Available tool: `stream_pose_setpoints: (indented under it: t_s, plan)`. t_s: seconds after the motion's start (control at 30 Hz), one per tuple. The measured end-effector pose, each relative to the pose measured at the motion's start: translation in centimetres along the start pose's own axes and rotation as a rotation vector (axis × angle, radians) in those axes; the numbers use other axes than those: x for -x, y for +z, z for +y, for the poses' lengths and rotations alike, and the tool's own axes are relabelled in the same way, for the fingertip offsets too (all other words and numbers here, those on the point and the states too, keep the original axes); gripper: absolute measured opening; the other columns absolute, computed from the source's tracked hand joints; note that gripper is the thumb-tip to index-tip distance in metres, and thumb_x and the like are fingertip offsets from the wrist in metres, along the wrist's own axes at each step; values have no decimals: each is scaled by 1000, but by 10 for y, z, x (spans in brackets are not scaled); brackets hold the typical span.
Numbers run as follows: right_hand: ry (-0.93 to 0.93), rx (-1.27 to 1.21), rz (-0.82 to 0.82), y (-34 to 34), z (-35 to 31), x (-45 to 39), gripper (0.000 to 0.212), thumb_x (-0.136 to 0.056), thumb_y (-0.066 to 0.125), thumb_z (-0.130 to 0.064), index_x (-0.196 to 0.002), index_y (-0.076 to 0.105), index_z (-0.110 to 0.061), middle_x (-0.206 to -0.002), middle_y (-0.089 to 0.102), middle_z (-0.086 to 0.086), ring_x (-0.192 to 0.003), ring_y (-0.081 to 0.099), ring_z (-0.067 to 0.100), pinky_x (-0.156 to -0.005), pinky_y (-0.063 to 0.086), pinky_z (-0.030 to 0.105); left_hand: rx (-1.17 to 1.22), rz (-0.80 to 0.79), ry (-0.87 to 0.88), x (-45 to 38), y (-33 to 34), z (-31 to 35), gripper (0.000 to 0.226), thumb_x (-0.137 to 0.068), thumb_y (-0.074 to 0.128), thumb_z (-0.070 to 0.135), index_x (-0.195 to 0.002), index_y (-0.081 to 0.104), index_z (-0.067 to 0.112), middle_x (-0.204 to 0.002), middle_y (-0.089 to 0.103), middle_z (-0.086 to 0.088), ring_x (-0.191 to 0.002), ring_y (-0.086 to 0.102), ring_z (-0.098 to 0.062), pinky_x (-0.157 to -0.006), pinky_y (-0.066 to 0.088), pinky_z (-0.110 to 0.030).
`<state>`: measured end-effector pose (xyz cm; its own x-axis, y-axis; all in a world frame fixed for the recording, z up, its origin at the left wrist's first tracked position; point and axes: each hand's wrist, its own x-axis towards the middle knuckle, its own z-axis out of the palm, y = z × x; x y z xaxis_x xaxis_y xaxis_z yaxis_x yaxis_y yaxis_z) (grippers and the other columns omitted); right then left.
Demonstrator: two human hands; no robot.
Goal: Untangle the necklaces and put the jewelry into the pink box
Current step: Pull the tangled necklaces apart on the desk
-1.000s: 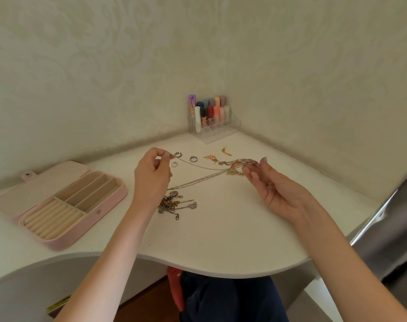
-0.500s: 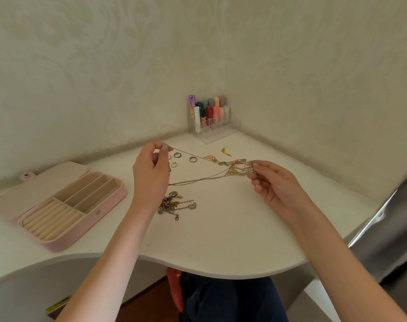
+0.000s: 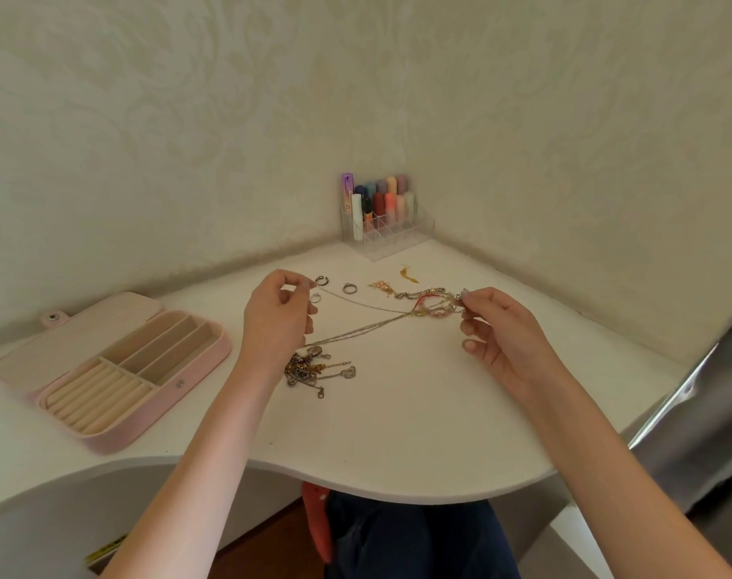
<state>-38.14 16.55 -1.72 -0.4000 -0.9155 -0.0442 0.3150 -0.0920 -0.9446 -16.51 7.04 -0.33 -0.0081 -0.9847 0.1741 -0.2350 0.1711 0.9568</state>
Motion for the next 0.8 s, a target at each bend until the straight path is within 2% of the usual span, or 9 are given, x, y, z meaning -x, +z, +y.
stream_pose_setpoints:
  t_s: [0.07,0.2,0.33,0.43,0.57,0.7,0.8]
  plan:
    - [-44,27,13,1,-1,-1,17,-92,58,-14,-75,58,-14,-71,62,0,-58,57,10,-45,47,20,-41,-65,-51,0,0,-3,18,-93,47,9,-88,61,19,-73,61,-1,-46,50,-8,-40,35,-20]
    - [-156,127,-8,7,-8,-5,17,-93,57,-14,-77,57,-13,-67,66,2,-59,61,13,-49,49,21,-125,-203,-38,1,-1,-5,26,-86,48,1,-86,68,18,-80,66,1,-49,56,-4,-42,39,-17]
    - [-233,215,-96,20,-19,-9,14,-93,58,-14,-79,58,-10,-62,64,3,-56,58,15,-59,52,26,-192,-307,19,3,3,2,22,-85,56,8,-83,71,25,-81,72,9,-76,62,-6,-64,48,-22]
    - [-261,293,-148,29,-28,-12,15,-91,61,-15,-77,59,-9,-64,63,4,-56,57,16,-57,51,29,-262,-369,135,5,8,11,17,-86,63,18,-95,68,31,-94,70,13,-94,62,-2,-74,47,-20]
    - [-295,363,-193,41,-40,-16,15,-88,64,-10,-73,61,-7,-65,63,2,-56,58,15,-56,52,28,-62,-488,155,10,22,36,23,-88,64,25,-110,63,28,-104,70,13,-95,63,4,-78,43,-12]
    - [-336,386,-234,47,-51,-18,17,-89,62,-7,-72,59,-7,-62,63,3,-54,58,16,-51,51,29,142,-568,86,8,35,50,23,-85,68,21,-108,66,17,-99,74,0,-98,68,-11,-98,45,-29]
    - [-373,389,-229,49,-58,-18,15,-90,61,-7,-76,57,-4,-59,64,3,-49,56,16,-46,45,25,268,-595,57,8,40,54,25,-84,68,12,-109,65,6,-97,73,-12,-96,69,-21,-100,47,-36]
